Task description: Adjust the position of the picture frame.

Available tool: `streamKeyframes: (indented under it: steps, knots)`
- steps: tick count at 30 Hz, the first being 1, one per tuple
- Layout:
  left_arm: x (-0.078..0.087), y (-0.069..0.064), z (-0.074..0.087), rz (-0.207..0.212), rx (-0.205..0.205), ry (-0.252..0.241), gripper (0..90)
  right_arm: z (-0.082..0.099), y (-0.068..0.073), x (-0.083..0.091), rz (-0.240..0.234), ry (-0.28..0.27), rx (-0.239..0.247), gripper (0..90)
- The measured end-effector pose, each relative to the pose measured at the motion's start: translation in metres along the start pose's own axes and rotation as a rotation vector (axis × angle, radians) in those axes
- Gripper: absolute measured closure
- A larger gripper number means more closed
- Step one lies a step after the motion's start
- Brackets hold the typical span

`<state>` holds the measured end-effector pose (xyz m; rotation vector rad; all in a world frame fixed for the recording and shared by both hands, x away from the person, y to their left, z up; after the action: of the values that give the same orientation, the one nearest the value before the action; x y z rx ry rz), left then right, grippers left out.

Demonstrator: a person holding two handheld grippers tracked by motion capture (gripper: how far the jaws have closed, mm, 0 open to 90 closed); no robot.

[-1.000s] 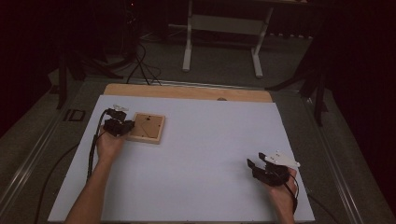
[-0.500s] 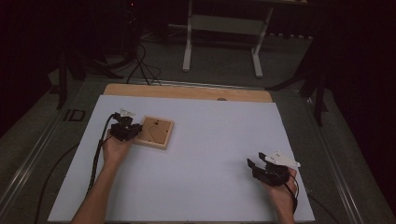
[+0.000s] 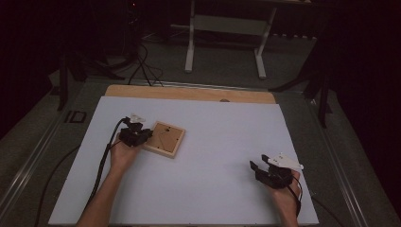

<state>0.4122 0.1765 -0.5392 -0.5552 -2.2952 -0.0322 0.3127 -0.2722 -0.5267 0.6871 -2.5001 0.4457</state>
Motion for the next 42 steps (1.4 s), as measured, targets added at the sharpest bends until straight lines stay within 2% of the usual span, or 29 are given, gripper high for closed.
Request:
streamKeyframes:
  steps: [20,27,32,34,36,42]
  knots:
    - [-0.007,-0.043,0.004,0.146,-0.138,0.004,81.5,0.0,0.0,0.0,-0.002,-0.002,0.003,44.2]
    - [-0.008,-0.055,0.005,0.176,-0.184,0.007,81.5,0.0,0.0,0.0,0.0,-0.002,0.001,44.2]
    - [-0.008,-0.058,0.005,0.154,-0.185,0.005,79.7,0.0,0.001,0.0,-0.001,-0.003,0.003,44.2]
    - [-0.007,-0.06,0.005,0.151,-0.178,0.007,75.1,0.0,0.0,0.001,0.001,-0.003,0.0,44.2]
    - [-0.005,-0.063,0.006,0.125,-0.188,0.006,71.6,0.0,0.0,0.001,0.001,-0.005,-0.002,44.2]
    - [0.006,-0.07,0.009,0.107,-0.183,-0.019,66.7,0.0,-0.001,0.002,0.002,-0.007,-0.003,44.2]
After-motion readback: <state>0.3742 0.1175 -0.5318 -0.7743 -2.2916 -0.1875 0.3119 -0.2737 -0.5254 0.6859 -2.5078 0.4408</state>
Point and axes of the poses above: each handheld gripper's, and its own axes: x roughly backward along the jaws, z roughly out of its underside, y roughly to its left, the point moved 4 cm from there along -x, roughly forward along the jaws, and after that the axes turned 7 degrees about x, right-handed, at the moved point
